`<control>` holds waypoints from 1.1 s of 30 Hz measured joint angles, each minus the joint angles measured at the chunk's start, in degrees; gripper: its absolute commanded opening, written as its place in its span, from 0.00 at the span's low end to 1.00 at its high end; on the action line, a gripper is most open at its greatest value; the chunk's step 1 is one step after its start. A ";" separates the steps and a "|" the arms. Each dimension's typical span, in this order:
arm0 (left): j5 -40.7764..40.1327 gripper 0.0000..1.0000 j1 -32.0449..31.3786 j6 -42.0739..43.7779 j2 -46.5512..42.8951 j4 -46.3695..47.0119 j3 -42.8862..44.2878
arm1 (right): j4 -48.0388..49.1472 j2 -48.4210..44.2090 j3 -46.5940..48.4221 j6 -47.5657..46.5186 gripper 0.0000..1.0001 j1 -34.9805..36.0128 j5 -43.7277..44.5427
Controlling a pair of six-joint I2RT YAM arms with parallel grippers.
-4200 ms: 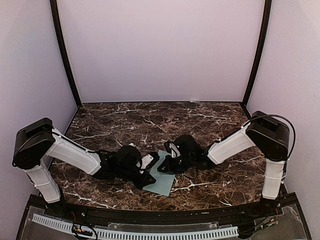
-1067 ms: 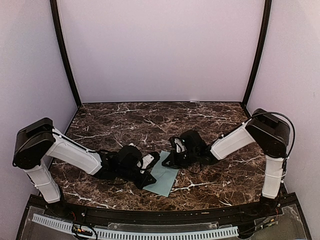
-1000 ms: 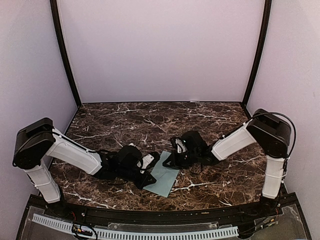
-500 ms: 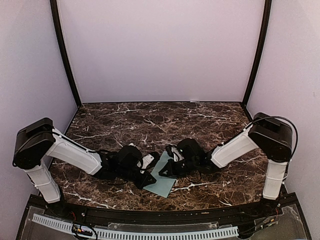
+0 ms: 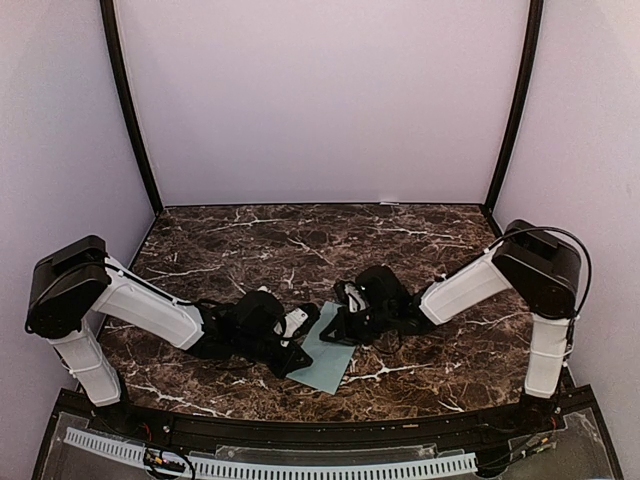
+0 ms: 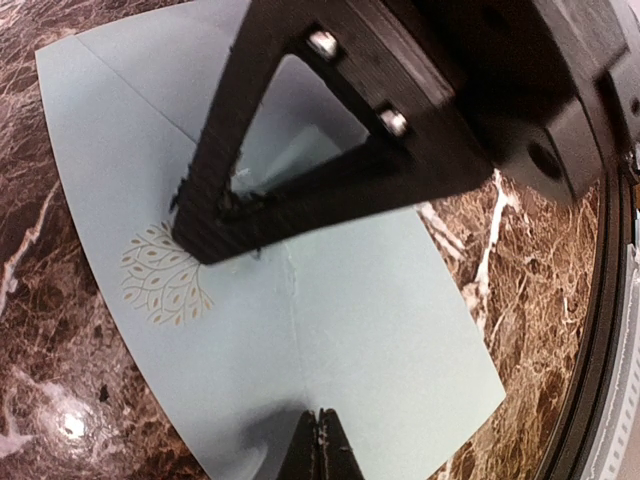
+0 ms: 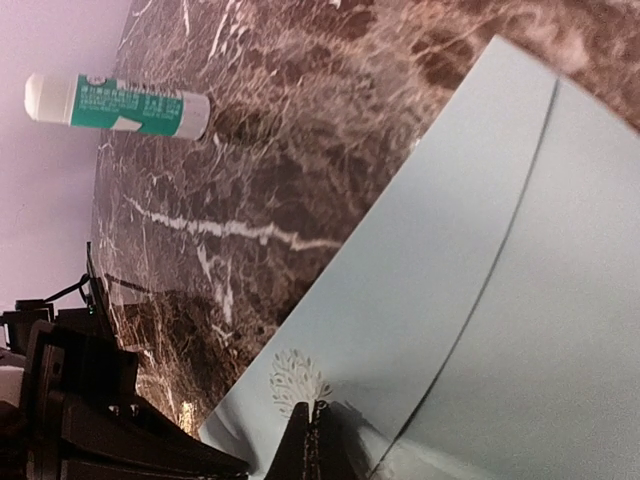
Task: Place the letter into the envelope and seal it
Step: Seal the envelope flap on the envelope.
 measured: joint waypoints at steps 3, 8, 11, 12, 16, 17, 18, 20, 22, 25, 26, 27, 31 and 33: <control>-0.02 0.00 0.00 0.00 0.00 0.02 0.00 | 0.09 0.52 0.61 -0.87 0.00 -1.77 -0.17; -0.04 0.00 0.00 0.00 0.00 0.02 0.00 | -0.02 1.90 2.47 -2.14 0.00 -3.32 -0.44; -0.11 0.00 0.00 0.00 0.00 0.02 0.00 | -0.02 1.99 2.60 -2.40 0.00 -3.37 -0.48; -0.11 0.00 0.00 0.00 0.00 0.02 0.00 | 0.02 1.99 2.56 -2.40 0.00 -3.34 -0.50; -0.11 0.00 0.00 0.00 -0.02 0.02 0.00 | 1.31 1.95 1.81 -2.27 0.00 -2.78 -0.46; -0.11 0.00 0.00 0.00 0.00 0.00 0.00 | 1.77 1.84 1.51 -2.05 0.00 -2.54 -0.39; -0.11 0.00 0.00 0.00 0.00 0.00 0.00 | 2.14 1.73 1.22 -1.88 0.00 -2.21 -0.17; -0.11 0.00 0.00 0.02 0.00 0.00 0.00 | 2.67 1.55 0.70 -1.22 0.00 -1.29 -0.13; -0.11 0.00 0.00 0.02 -0.02 0.00 0.00 | 2.71 1.36 0.44 -0.66 0.00 0.00 -0.17; -0.11 0.00 0.00 0.02 0.00 0.00 0.00 | 2.64 1.31 0.33 0.07 0.00 2.75 -0.44; -0.11 0.00 0.00 0.02 -0.02 0.00 0.00 | 2.54 1.29 0.33 0.13 0.00 3.37 -0.42; -0.11 0.00 0.00 0.02 0.00 0.00 0.00 | 2.27 1.18 0.33 0.24 0.00 3.93 -0.39; -0.11 0.00 0.00 0.02 0.00 0.00 0.00 | 0.20 0.35 0.33 0.24 0.00 4.70 -0.59; -0.11 0.00 0.00 0.02 0.00 0.00 0.00 | -0.44 0.31 0.52 0.11 0.00 4.70 -0.61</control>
